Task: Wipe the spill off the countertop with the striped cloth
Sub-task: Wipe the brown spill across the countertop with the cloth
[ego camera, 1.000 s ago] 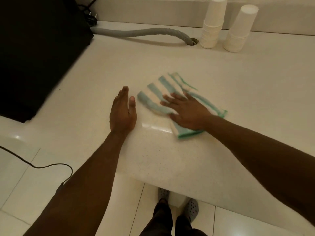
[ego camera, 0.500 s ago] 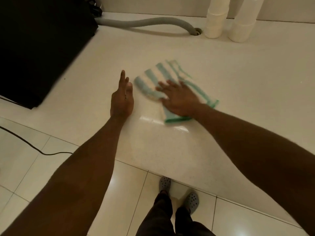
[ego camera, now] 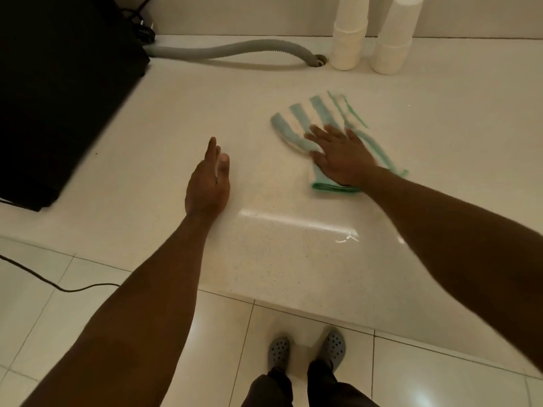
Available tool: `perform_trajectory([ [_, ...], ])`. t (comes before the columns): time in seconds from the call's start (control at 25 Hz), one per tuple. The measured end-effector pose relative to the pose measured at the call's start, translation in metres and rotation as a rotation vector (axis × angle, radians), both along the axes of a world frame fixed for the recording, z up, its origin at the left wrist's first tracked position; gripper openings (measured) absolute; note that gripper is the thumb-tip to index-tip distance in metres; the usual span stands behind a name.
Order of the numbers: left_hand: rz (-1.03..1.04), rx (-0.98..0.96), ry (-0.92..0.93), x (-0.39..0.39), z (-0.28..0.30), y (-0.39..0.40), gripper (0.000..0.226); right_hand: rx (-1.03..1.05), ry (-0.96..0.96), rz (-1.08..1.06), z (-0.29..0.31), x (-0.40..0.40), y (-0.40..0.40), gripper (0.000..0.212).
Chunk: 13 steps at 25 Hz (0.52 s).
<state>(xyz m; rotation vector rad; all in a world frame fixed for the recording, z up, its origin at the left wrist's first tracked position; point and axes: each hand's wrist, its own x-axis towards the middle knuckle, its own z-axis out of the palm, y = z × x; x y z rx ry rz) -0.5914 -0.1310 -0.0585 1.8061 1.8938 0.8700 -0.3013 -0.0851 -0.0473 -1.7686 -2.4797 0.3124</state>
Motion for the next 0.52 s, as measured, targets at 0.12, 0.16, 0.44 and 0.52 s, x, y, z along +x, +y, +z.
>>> perform_trajectory([
  [0.12,0.02,0.022,-0.088,-0.004,0.001,0.002,0.059,-0.03,0.025,0.002,0.001,-0.06,-0.026,0.053],
  [0.16,0.023,0.028,-0.121,-0.005,0.001,0.002,0.058,-0.014,0.031,0.048,0.0,-0.077,-0.047,0.053],
  [0.44,-0.071,0.041,-0.087,-0.006,-0.004,0.001,0.062,0.004,-0.006,0.021,-0.006,-0.012,-0.122,0.052],
  [0.52,-0.113,0.039,-0.013,-0.004,-0.007,0.001,0.065,-0.014,-0.028,-0.22,-0.002,0.011,-0.089,0.052],
])
